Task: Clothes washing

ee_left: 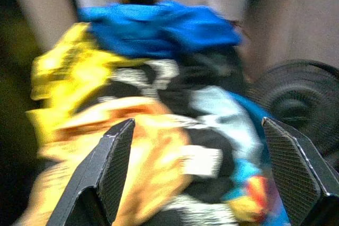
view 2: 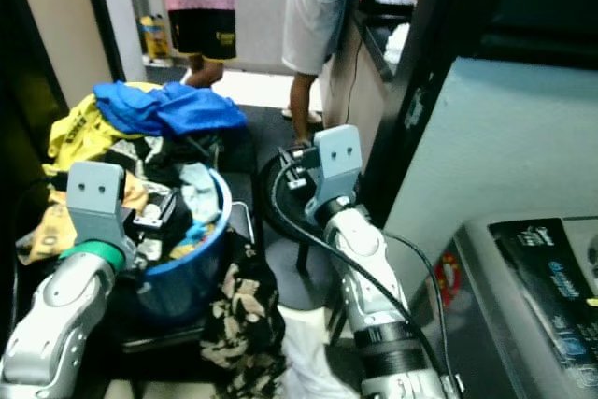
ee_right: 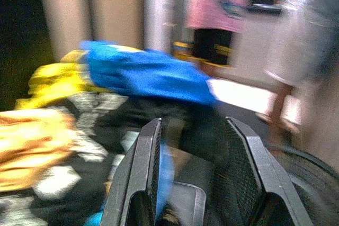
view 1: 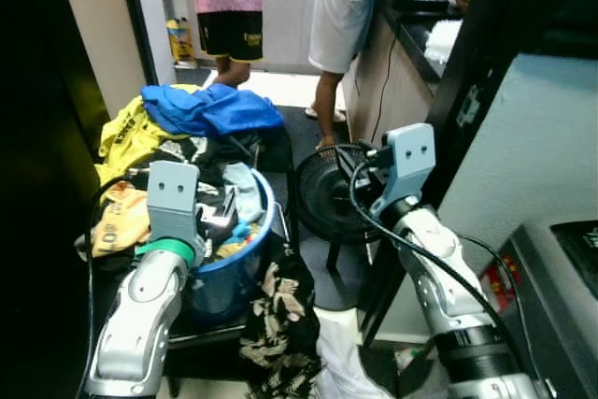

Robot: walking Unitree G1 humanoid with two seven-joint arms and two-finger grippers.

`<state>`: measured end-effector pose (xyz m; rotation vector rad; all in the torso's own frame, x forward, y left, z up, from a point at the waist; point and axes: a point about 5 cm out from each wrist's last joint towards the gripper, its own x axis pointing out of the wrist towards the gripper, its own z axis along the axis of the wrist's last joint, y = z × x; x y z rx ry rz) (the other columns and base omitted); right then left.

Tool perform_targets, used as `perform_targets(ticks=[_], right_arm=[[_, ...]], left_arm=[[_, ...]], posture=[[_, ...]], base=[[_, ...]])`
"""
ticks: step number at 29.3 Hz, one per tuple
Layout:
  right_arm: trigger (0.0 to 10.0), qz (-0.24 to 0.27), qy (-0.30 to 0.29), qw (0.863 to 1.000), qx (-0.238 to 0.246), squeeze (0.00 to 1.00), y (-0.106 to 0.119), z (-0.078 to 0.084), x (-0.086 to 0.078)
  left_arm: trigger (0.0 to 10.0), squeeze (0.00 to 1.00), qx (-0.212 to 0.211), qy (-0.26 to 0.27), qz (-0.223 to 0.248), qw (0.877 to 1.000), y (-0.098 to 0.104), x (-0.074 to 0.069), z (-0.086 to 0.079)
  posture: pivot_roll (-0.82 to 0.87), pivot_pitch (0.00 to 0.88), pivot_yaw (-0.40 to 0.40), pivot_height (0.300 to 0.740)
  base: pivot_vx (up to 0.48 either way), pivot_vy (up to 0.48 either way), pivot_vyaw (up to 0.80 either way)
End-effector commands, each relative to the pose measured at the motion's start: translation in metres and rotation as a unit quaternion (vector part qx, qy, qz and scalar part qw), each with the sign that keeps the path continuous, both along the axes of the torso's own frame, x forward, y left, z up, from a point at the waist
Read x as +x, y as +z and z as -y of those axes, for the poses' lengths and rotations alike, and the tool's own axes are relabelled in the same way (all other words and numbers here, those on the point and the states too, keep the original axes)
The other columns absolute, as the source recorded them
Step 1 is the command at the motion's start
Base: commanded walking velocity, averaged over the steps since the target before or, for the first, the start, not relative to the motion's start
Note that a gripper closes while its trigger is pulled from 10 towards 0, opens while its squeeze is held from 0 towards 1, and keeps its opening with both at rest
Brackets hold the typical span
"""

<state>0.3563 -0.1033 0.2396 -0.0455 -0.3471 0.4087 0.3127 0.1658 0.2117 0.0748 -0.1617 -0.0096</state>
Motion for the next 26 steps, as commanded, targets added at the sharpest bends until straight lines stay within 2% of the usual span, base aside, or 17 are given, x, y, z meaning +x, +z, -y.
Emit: perform_targets(ticks=[1, 10, 17, 18, 19, 21, 22, 23, 25, 26], right_arm=[[10.0, -0.001, -0.005, 1.0, -0.002, 0.0, -0.001, 0.003, 0.0], [10.0, -0.02, -0.02, 1.0, -0.002, 0.0, -0.006, 0.0, 0.002], [10.0, -0.052, -0.06, 0.997, -0.016, 0.0, -0.025, 0.008, 0.005], [10.0, -0.074, -0.067, 0.994, -0.032, 0.0, -0.039, 0.013, 0.003], [10.0, -0.074, -0.067, 0.994, -0.032, 0.0, -0.039, 0.013, 0.003], [10.0, -0.145, -0.069, 0.987, -0.02, 0.0, -0.077, 0.027, -0.004], [10.0, -0.145, -0.069, 0.987, -0.02, 0.0, -0.077, 0.027, -0.004], [10.0, -0.17, -0.084, 0.982, -0.023, 0.0, -0.093, 0.034, -0.008], [10.0, -0.17, -0.084, 0.982, -0.023, 0.0, -0.093, 0.034, -0.008], [10.0, -0.181, -0.094, 0.979, -0.026, 0.0, -0.101, 0.039, -0.009]], left_arm=[[10.0, 0.0, -0.005, -0.004, -0.008, 1.0, -0.003, -0.001, 0.002], [10.0, 0.0, -0.024, 0.014, 0.003, 1.0, -0.005, -0.002, -0.005], [10.0, 0.0, -0.039, 0.015, 0.013, 0.999, -0.019, -0.003, -0.008], [10.0, 0.0, -0.057, 0.017, -0.002, 0.998, -0.029, -0.005, -0.009], [10.0, 0.0, -0.057, 0.017, -0.002, 0.998, -0.029, -0.005, -0.009], [10.0, 0.0, -0.074, 0.01, -0.046, 0.996, -0.054, -0.011, -0.007], [10.0, 0.0, -0.074, 0.01, -0.046, 0.996, -0.054, -0.011, -0.007], [10.0, 0.0, -0.078, -0.004, -0.072, 0.994, -0.067, -0.015, -0.001], [10.0, 0.0, -0.078, -0.004, -0.072, 0.994, -0.067, -0.015, -0.001], [10.0, 0.0, -0.079, -0.014, -0.087, 0.993, -0.075, -0.017, 0.002]], posture=[[0.11, 0.0, -0.002, 0.74], [0.11, 0.0, -0.008, 0.74], [0.1, 0.0, -0.006, 0.74], [0.09, 0.0, -0.003, 0.74], [0.09, 0.0, -0.003, 0.74], [0.08, 0.0, 0.004, 0.74], [0.08, 0.0, 0.004, 0.74], [0.08, 0.0, 0.006, 0.74], [0.08, 0.0, 0.006, 0.74], [0.08, 0.0, 0.006, 0.74]], base=[[0.0, 0.0, 0.0], [0.0, 0.0, 0.0], [0.0, 0.0, 0.0], [0.0, 0.0, 0.0], [0.0, 0.0, 0.0], [0.0, 0.0, 0.0], [0.0, 0.0, 0.0], [0.0, 0.0, 0.0], [0.0, 0.0, 0.0], [0.0, 0.0, 0.0]])
